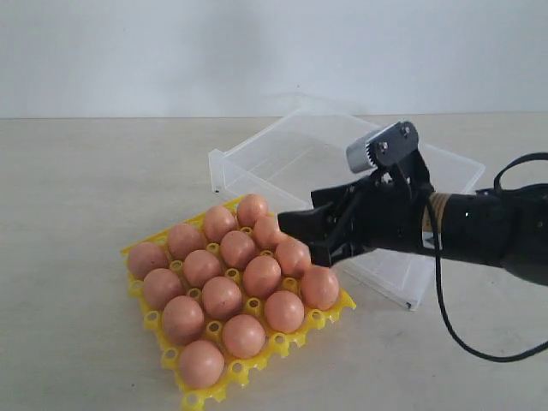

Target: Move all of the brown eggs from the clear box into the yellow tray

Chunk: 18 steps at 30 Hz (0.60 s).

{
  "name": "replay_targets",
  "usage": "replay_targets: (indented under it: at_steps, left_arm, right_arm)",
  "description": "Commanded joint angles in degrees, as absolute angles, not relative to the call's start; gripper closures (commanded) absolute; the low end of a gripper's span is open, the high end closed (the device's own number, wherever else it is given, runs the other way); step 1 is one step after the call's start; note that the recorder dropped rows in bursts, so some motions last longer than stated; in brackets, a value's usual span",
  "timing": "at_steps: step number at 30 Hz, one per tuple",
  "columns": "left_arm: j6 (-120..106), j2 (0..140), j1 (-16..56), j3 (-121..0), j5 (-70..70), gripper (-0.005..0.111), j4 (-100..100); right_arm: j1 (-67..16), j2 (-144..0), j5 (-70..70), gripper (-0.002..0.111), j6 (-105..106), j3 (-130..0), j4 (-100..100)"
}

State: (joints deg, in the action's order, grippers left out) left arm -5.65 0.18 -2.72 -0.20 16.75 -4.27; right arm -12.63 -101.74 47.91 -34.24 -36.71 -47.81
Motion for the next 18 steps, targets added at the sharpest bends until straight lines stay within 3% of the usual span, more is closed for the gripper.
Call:
replay_targets:
  at_steps: [1, 5, 7, 10, 14, 18]
  left_arm:
    - [-5.4, 0.0, -2.8, 0.0, 16.8, 0.103, -4.3]
    - [-5.4, 0.0, -2.8, 0.0, 16.8, 0.103, -4.3]
    - [-5.4, 0.0, -2.8, 0.0, 16.8, 0.103, -4.3]
    - [-5.4, 0.0, -2.8, 0.0, 16.8, 0.103, -4.3]
    - [-5.4, 0.0, -2.8, 0.0, 16.8, 0.103, -4.3]
    - [-5.4, 0.0, -2.8, 0.0, 16.8, 0.103, -4.3]
  right_arm:
    - [-12.6, -97.2, 48.6, 0.050, -28.7, -40.3, -41.3]
    - [-12.6, -96.5, 46.8, 0.050, -20.0, -47.0, -17.1]
    - [-12.6, -96.5, 39.1, 0.052, -16.0, -51.1, -2.9]
    - [-12.6, -96.5, 27.3, 0.077, 7.0, -57.0, 18.7]
    - [-12.6, -96.5, 26.3, 0.109, 33.9, -59.0, 27.0]
    - [-12.6, -96.4, 30.6, 0.108, 52.3, -59.7, 35.3]
